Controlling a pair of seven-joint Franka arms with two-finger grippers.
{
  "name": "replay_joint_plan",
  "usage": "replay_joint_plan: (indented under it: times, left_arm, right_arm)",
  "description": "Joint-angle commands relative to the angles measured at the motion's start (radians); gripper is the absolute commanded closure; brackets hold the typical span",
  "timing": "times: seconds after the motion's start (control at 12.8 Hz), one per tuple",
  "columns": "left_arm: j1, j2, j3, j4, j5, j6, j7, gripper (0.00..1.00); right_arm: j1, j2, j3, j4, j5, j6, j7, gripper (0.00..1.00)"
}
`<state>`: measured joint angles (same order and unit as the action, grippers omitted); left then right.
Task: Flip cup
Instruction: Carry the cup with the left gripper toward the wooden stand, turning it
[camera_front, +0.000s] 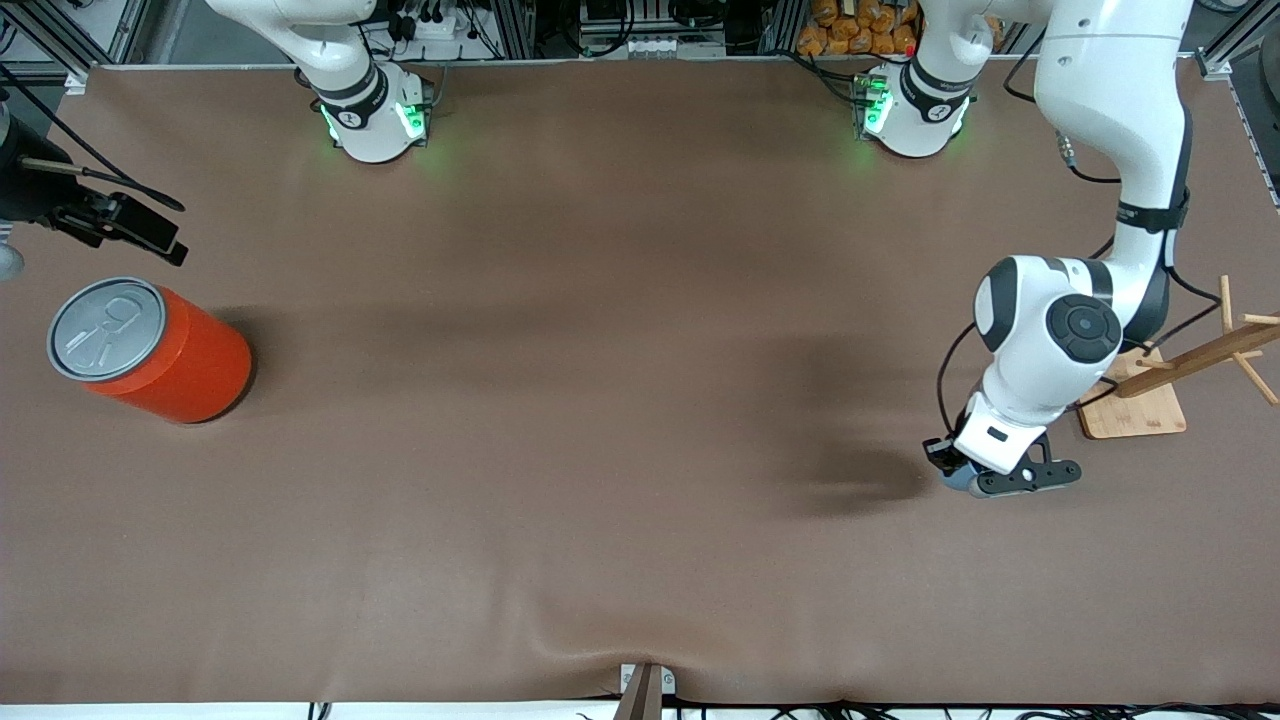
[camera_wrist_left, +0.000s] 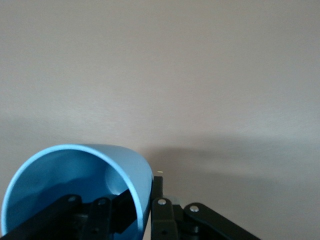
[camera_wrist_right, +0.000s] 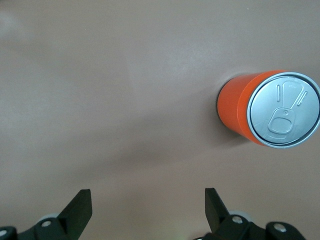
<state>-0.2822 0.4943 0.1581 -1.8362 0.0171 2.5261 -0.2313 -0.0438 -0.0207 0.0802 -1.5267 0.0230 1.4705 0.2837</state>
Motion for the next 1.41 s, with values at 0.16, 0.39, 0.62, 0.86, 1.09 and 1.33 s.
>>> replay_joint_plan:
  times: [0.16,0.39,0.62,0.86,1.09,1.33]
  left_arm:
    - [0.009,0.046,0.0,0.012,0.037,-0.007,0.121,1.0]
    - [-0.009,0.052,-0.002,-0.035,0.037,-0.007,0.116,1.0]
    - [-0.005,0.053,-0.003,-0.048,0.037,-0.007,0.122,0.55]
    - [0.002,0.023,-0.003,-0.041,0.037,-0.007,0.129,0.0]
    - [0.009,-0.048,-0.003,-0.02,0.037,-0.061,0.138,0.0]
    - [0.011,-0.078,-0.003,0.084,0.035,-0.278,0.171,0.0]
  right_arm:
    - [-0.004,0.007,0.003,0.023,0.002,-0.016,0.002,0.0]
    - [-0.002,0.005,0.006,0.023,-0.001,-0.021,0.002,0.0]
    - [-0.002,0.002,0.007,0.023,-0.005,-0.044,0.002,0.0]
    - [-0.002,0.001,0.006,0.023,-0.008,-0.044,0.002,0.0]
    - [-0.004,0.001,0.006,0.023,-0.006,-0.056,0.002,0.0]
    - [-0.004,0.001,0.001,0.023,-0.006,-0.058,0.0,0.0]
